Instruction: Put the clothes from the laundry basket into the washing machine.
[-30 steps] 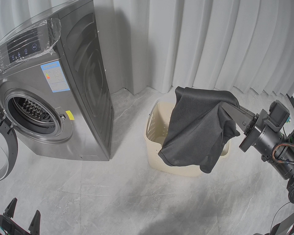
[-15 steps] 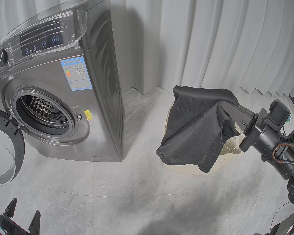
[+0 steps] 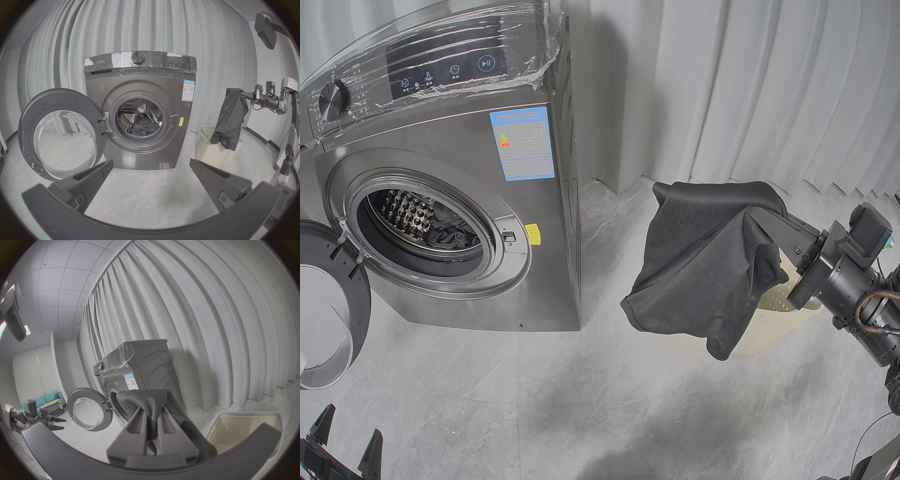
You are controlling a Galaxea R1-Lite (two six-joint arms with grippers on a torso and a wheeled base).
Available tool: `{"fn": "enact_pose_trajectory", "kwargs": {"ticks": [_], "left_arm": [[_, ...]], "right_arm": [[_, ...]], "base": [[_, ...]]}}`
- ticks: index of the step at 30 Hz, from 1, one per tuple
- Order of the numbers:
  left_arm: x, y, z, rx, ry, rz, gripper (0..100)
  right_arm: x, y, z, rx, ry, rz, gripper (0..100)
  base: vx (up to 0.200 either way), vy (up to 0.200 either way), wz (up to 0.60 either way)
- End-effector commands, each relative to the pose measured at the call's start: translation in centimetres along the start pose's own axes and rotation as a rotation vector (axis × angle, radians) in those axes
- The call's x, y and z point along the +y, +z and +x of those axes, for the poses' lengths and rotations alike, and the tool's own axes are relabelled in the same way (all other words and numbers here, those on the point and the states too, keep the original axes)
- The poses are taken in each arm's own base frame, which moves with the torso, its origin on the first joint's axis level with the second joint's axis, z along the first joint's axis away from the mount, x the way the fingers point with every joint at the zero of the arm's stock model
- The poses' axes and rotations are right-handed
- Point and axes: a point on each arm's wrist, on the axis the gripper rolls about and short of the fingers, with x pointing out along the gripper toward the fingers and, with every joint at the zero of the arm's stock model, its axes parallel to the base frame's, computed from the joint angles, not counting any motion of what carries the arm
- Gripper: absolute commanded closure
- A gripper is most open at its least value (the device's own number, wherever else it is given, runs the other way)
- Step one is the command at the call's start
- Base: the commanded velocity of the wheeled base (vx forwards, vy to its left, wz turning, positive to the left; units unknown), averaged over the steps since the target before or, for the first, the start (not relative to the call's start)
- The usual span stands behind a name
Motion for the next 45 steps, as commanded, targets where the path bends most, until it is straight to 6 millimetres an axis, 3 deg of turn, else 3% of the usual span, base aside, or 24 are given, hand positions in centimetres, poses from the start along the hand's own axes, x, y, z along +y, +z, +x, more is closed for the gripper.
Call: {"fn": "enact_pose_trajectory", "kwargs": {"ticks": [1,7,17,45], "left_arm": [[0.01,-0.50,-0.02,-0.001,0.000,-0.001,0],[0.01,-0.50,-0.02,-0.001,0.000,-0.001,0],[0.01,-0.50,-0.02,-0.001,0.000,-0.001,0],[0.01,-0.50,-0.02,-0.001,0.000,-0.004,0]], "right_arm": [[-0.17,-0.20,0.05,0.008,-0.007,-0.002,100],[-0.32,-0.37,0.02,0.019,-0.014,0.000,100],[-0.38,-0.61,0.02,0.029,-0.018,0.003,100],[-0.43,-0.61,0.06,0.028,-0.028,0.004,100]], "base": [[-0.200,0.000,0.00],[-0.200,0.000,0.00],[0.000,0.000,0.00],[0.000,0.200,0.00]]}}
